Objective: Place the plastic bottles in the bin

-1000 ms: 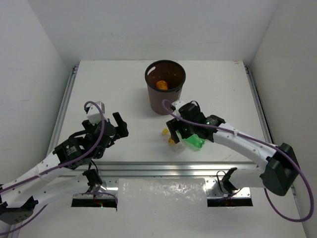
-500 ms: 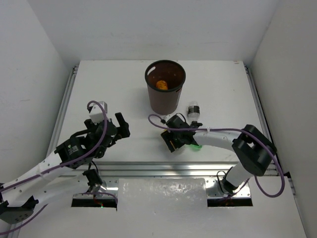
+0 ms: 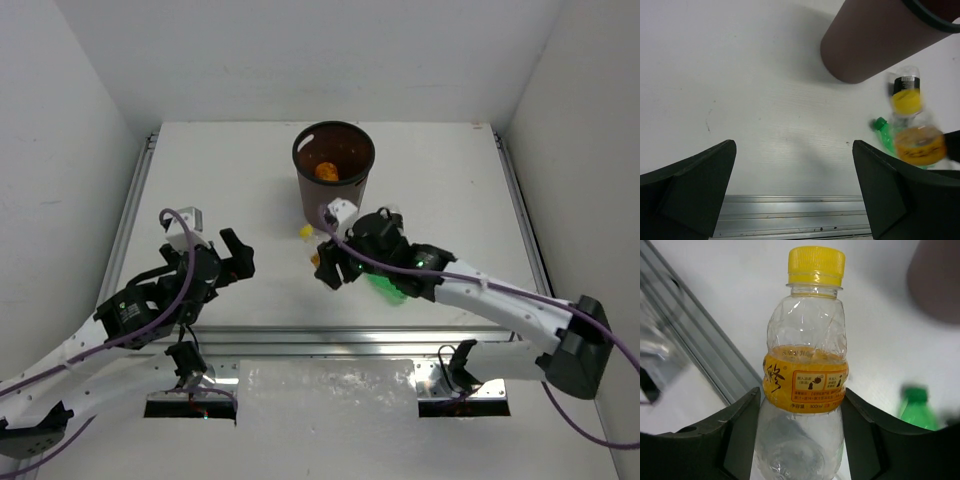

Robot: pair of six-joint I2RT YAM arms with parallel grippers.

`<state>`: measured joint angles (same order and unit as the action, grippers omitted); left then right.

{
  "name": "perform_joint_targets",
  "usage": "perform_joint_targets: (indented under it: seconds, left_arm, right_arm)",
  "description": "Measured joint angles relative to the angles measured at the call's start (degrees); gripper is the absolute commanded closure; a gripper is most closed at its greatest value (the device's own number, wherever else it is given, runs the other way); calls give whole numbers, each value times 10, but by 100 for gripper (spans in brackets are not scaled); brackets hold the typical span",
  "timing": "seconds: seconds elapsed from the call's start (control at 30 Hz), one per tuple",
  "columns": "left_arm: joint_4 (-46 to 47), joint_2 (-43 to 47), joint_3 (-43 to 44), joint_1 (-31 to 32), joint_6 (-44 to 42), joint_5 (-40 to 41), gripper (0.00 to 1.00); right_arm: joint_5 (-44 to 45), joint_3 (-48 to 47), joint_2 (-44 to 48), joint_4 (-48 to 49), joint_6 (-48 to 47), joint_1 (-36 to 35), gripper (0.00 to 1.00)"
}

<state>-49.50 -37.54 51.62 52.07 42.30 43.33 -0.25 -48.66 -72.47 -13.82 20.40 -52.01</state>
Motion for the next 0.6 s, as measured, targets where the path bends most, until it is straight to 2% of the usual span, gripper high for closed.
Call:
perform_joint_targets:
  seconds: [0.13, 0.27, 0.47, 0.6]
  left_arm:
    - [0, 13, 0, 0, 2, 4, 0]
    - [-1, 12, 0, 0, 4, 8, 0]
    - [-3, 12, 0, 0, 8, 11, 0]
    - [-5, 12, 0, 0, 11, 14, 0]
  right_arm:
    - [2, -139, 27, -18, -33, 9, 62]
    - [19, -291, -9, -27, -69, 57, 63]
    - [43, -483, -162, -56, -102, 177, 61]
    - [46, -566, -273, -92, -120, 218, 55]
